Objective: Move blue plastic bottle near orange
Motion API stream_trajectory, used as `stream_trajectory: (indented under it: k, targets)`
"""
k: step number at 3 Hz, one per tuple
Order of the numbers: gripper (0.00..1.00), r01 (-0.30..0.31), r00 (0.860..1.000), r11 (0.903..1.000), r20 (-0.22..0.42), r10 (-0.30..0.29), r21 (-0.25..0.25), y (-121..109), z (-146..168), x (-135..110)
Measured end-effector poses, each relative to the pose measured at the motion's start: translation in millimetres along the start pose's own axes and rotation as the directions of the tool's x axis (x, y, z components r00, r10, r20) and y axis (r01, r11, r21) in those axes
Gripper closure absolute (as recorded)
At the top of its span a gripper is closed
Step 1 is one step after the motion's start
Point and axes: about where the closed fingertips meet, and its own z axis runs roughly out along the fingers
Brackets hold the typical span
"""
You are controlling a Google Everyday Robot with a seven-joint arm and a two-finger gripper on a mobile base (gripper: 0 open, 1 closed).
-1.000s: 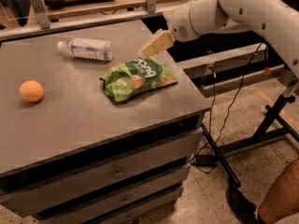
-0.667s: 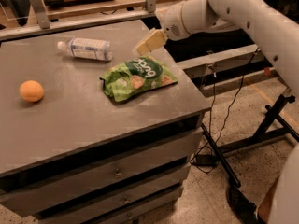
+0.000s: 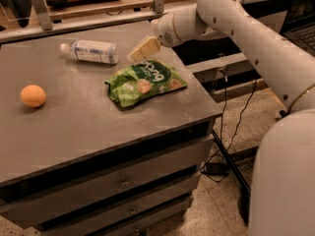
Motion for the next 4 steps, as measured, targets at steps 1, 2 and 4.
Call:
stream_trajectory:
  k: [1, 2, 4]
  targets:
    - [0.00, -0.034, 0.999, 0.9988, 0.004, 0.034, -0.035, -3, 35, 4]
    - [0.00, -0.022, 1.000, 0.9966, 0.018, 0.023, -0.080, 0, 60, -6]
    - [0.00, 0.023, 0.999, 0.9856, 0.038, -0.017, -0.168, 16, 98, -27]
